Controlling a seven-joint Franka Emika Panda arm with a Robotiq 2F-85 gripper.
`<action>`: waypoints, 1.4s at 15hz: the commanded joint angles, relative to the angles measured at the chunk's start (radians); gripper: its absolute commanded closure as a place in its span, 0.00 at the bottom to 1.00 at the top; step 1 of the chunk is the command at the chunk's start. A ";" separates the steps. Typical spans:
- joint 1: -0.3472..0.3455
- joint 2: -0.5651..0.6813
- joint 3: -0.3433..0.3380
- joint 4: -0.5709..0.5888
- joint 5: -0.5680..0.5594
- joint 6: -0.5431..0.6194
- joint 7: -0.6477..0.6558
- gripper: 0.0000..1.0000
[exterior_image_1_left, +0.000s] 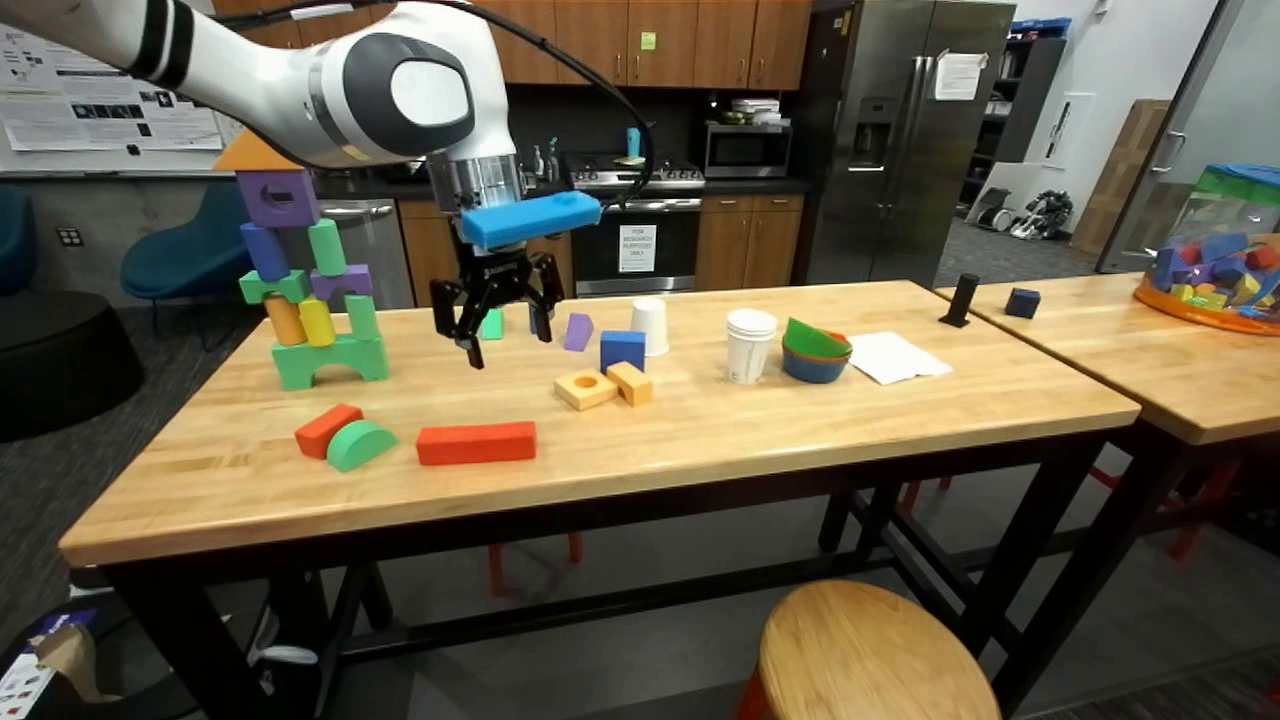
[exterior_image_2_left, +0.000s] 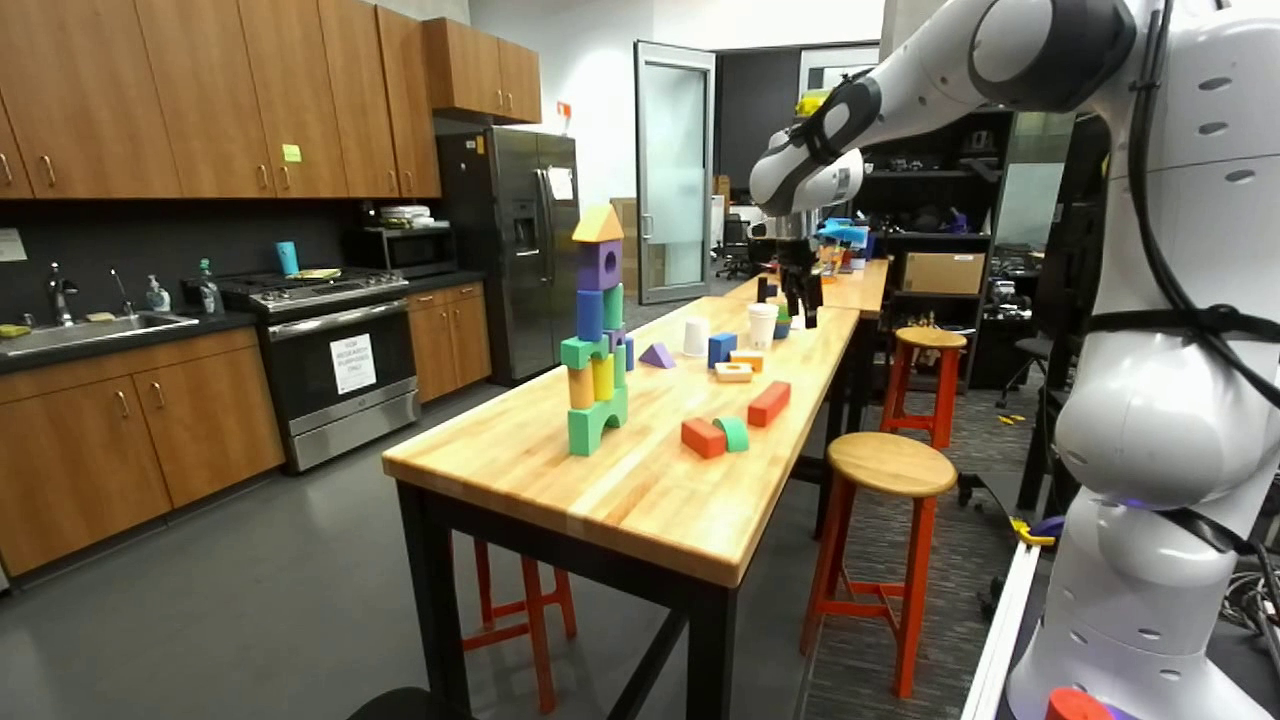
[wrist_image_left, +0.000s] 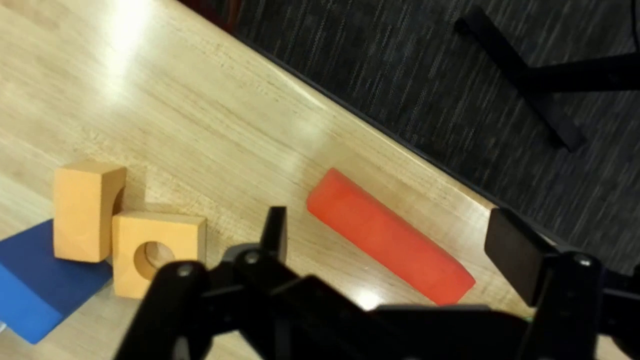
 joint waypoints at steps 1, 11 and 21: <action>0.002 -0.005 -0.006 -0.006 0.005 -0.015 0.195 0.00; 0.013 -0.067 -0.001 -0.139 -0.031 0.183 0.630 0.00; 0.017 -0.033 0.000 -0.096 -0.005 0.072 0.882 0.00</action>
